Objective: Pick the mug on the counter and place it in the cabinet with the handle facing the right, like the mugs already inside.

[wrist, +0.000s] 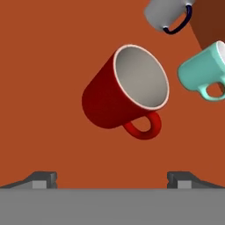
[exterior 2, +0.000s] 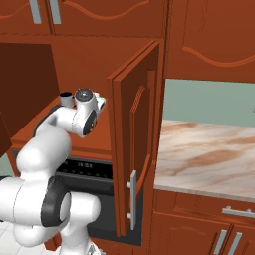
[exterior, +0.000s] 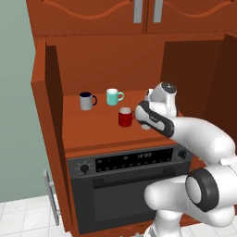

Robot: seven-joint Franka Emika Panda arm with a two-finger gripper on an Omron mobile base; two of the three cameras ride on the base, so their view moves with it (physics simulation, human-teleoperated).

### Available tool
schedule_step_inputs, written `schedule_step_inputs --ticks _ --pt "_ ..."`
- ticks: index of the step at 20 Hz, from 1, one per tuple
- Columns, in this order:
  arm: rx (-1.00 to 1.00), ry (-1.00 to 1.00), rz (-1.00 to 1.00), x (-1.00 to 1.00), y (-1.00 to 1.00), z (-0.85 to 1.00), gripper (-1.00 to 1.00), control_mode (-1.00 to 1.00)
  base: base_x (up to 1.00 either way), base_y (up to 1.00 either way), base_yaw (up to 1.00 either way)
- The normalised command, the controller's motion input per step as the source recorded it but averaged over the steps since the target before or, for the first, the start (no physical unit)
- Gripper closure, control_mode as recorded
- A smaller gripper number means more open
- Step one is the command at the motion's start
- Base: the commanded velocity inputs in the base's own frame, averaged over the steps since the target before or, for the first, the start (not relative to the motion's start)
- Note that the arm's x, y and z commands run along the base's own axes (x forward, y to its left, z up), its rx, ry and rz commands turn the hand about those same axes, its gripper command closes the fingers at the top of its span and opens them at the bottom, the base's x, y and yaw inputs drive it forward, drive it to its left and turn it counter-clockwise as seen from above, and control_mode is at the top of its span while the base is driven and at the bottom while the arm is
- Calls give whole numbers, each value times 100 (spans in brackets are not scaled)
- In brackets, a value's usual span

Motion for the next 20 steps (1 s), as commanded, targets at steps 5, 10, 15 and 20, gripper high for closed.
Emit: schedule_step_inputs --ticks 5,10,15,20 --pt "9 0 -7 -11 0 11 -100 -100 0 0 0" --pt "12 0 -9 -11 0 9 -100 -100 0 0 0" --pt "11 0 -10 -18 9 1 -100 -100 0 0 0" --pt "6 0 -9 -28 21 0 -100 -100 0 0 0"
